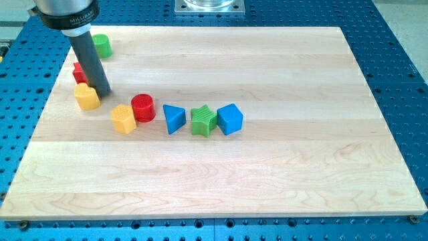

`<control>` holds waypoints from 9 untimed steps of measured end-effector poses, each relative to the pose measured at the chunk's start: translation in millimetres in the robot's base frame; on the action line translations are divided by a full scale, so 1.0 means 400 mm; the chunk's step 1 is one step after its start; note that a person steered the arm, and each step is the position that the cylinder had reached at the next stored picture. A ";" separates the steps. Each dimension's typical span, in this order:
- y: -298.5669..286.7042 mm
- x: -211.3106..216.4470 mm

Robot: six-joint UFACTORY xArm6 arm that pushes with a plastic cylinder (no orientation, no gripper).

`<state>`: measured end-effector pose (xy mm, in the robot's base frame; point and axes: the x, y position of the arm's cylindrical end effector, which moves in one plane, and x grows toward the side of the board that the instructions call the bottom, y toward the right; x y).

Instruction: Move the yellow hexagon and red circle towards bottom left of the board

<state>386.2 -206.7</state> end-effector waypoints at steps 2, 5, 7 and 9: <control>0.235 -0.008; 0.277 0.104; 0.214 0.164; 0.213 0.314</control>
<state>511.7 -121.3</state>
